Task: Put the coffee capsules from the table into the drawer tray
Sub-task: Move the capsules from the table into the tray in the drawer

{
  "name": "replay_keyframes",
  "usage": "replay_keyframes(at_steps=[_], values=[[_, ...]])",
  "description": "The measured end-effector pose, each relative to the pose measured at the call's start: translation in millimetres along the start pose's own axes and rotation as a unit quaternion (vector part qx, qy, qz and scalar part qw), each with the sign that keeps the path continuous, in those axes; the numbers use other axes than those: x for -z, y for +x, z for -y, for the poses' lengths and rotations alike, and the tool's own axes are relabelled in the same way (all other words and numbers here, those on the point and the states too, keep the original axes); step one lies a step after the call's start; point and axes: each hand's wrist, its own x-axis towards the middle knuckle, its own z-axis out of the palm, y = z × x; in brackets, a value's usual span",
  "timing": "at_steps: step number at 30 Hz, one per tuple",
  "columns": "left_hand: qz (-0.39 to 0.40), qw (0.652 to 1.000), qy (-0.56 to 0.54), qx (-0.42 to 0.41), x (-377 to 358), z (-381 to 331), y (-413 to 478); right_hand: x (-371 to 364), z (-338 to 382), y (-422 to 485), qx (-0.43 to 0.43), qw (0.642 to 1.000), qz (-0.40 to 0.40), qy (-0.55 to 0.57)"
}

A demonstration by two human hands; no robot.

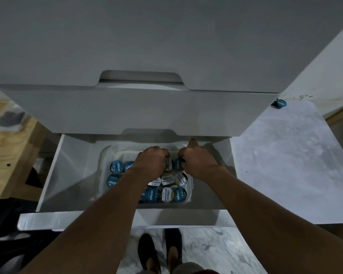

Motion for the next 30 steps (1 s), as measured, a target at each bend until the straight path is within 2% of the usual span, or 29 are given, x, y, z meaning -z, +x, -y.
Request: replay_keyframes(at_steps=[30], values=[[0.009, 1.000, 0.008, 0.001, -0.5, 0.8, -0.3, 4.1, -0.3, -3.1, 0.002, 1.000, 0.012, 0.009]])
